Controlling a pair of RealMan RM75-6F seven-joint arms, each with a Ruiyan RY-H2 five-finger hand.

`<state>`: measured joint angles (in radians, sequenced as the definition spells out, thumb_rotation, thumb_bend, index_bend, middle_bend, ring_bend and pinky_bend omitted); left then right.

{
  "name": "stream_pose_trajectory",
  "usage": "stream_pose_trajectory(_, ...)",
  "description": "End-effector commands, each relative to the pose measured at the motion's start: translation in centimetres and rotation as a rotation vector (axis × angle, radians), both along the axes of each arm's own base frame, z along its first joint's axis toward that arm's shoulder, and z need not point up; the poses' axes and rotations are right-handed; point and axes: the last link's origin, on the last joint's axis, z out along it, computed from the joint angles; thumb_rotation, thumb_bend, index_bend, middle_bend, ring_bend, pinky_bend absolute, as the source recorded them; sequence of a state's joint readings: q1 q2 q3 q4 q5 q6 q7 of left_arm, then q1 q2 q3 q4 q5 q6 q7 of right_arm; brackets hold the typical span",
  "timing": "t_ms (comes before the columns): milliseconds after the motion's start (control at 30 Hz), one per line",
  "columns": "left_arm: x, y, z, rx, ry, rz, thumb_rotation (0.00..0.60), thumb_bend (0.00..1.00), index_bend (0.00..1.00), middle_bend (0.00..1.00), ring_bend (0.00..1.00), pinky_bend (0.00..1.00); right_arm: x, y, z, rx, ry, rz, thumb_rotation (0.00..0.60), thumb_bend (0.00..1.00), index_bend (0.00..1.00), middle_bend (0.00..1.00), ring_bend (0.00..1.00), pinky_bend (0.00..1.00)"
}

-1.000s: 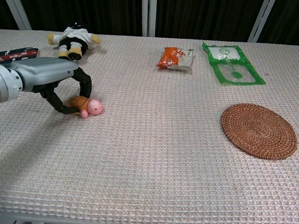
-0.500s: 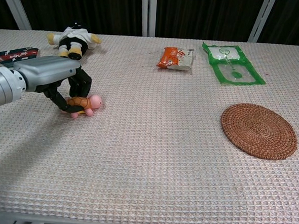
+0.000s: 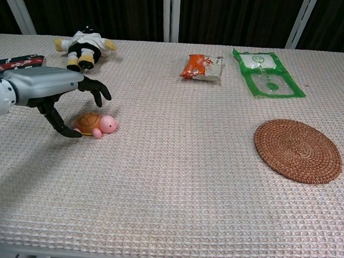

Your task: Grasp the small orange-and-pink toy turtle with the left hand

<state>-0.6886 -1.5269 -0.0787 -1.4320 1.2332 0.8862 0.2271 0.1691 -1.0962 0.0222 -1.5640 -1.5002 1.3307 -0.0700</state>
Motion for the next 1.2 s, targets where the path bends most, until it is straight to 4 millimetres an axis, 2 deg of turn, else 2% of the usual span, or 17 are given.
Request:
stream_pose_trajectory(33,0.0,0.0,0.0,0.004,0.002,0.001,0.600,0.17,0.25,0.29,0.09,0.18,0.0,0.0,0.0,0.000,0.000,0.001,0.600,0.29,0.00,0.00,0.00,0.00)
stream_pose_trajectory(233,-0.1,0.3,-0.5,0.033,-0.004,0.022,0.600,0.23,0.49,0.50,0.21,0.24,-0.1,0.1,0.0,0.002,0.013,-0.005,0.600,0.29,0.00,0.00,0.00,0.00)
stream_pose_trajectory(433,-0.4,0.3,-0.8,0.052,0.008,0.029,0.600,0.27,0.61,0.60,0.30,0.29,0.0,0.0,0.0,0.007,0.013,-0.011,0.600,0.30,0.00,0.00,0.00,0.00)
stream_pose_trajectory(600,-0.2,0.4,-0.7,0.090,-0.003,0.015,0.600,0.32,0.78,0.77,0.42,0.35,0.0,0.1,0.0,0.005,0.019,-0.011,0.600,0.29,0.00,0.00,0.00,0.00)
stream_pose_trajectory(700,-0.3,0.4,-0.7,0.087,0.008,0.020,0.600,0.32,0.81,0.81,0.44,0.34,0.0,0.1,0.0,0.004,0.019,-0.011,0.600,0.30,0.00,0.00,0.00,0.00)
stream_pose_trajectory(800,-0.4,0.3,-0.7,0.072,0.004,0.038,0.600,0.32,0.81,0.81,0.43,0.31,0.1,0.1,0.0,0.006,0.015,-0.009,0.600,0.29,0.00,0.00,0.00,0.00)
stream_pose_trajectory(867,-0.5,0.1,-0.6,0.048,0.013,0.043,0.600,0.29,0.72,0.75,0.40,0.29,0.1,0.0,0.0,0.005,0.013,-0.006,0.600,0.29,0.00,0.00,0.00,0.00)
stream_pose_trajectory(900,-0.5,-0.1,-0.5,0.029,0.015,0.047,0.600,0.27,0.59,0.67,0.36,0.27,0.2,0.0,0.0,0.004,0.012,-0.004,0.600,0.29,0.00,0.00,0.00,0.00)
stream_pose_trajectory(933,-0.4,-0.2,-0.2,0.014,0.006,0.052,0.600,0.23,0.41,0.53,0.28,0.24,0.3,0.0,0.0,0.003,0.010,-0.001,0.600,0.29,0.00,0.00,0.00,0.00)
stream_pose_trajectory(967,-0.1,-0.2,0.3,0.012,-0.011,0.051,0.600,0.22,0.33,0.47,0.25,0.22,0.4,0.0,0.0,0.001,0.009,0.004,0.600,0.29,0.00,0.00,0.00,0.00)
stream_pose_trajectory(1000,0.1,-0.3,0.8,0.021,-0.021,0.043,0.600,0.20,0.21,0.33,0.18,0.20,0.5,0.0,0.1,0.000,0.009,0.007,0.600,0.29,0.00,0.00,0.00,0.00)
stream_pose_trajectory(1067,0.3,-0.5,2.1,0.064,-0.049,0.018,0.600,0.19,0.13,0.18,0.08,0.18,0.8,0.0,0.1,-0.002,0.007,0.015,0.600,0.29,0.00,0.00,0.00,0.00)
stream_pose_trajectory(1133,0.4,-0.8,3.3,0.099,-0.075,0.006,0.600,0.19,0.11,0.11,0.02,0.15,0.9,0.0,0.1,-0.002,0.005,0.020,0.600,0.29,0.00,0.00,0.00,0.00)
stream_pose_trajectory(1200,0.2,-1.3,4.8,0.127,-0.093,0.003,0.600,0.19,0.11,0.07,0.00,0.13,1.2,0.1,0.1,-0.001,0.002,0.025,0.600,0.29,0.00,0.00,0.00,0.00)
